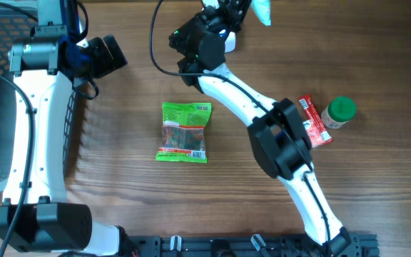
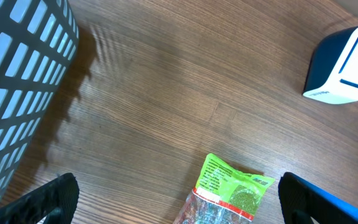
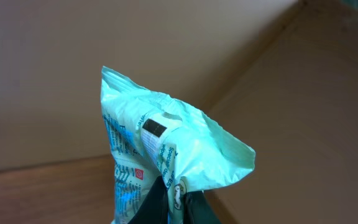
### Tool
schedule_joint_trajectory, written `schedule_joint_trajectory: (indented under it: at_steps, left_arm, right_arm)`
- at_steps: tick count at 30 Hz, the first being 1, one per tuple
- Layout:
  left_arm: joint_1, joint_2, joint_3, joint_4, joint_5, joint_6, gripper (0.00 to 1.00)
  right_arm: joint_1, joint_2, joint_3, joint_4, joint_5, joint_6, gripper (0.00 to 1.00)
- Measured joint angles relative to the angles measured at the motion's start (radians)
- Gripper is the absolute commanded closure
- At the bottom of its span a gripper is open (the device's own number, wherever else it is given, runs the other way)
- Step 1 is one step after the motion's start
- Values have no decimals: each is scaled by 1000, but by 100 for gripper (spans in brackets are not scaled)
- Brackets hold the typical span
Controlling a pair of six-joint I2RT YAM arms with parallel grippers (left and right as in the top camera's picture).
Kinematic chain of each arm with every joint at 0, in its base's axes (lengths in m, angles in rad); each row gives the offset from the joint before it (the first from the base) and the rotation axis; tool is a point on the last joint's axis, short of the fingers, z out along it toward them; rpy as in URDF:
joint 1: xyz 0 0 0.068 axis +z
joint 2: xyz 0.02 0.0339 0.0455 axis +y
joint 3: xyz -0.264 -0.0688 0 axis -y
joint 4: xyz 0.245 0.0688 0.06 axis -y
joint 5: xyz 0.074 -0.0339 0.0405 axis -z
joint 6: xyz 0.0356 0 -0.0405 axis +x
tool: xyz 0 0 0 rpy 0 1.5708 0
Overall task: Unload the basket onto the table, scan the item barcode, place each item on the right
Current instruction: 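Hold the wipes pack in front of the scanner window, then carry the wipes pack right and set it beside the tissue pack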
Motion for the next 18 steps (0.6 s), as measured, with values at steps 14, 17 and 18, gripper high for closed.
schedule_joint_trajectory:
  at_steps: [14, 17, 18]
  left_arm:
    - [0, 0, 0, 3, 0, 0, 0]
    - [0, 0, 0, 1, 0, 0, 0]
    - [0, 0, 0, 0, 0, 0, 0]
  right_arm:
    - [8, -862, -608, -787, -47, 307, 96]
    - [8, -1007, -684, -1158, -69, 574, 96]
    - [8, -1051, -696, -1303, -85, 677, 96]
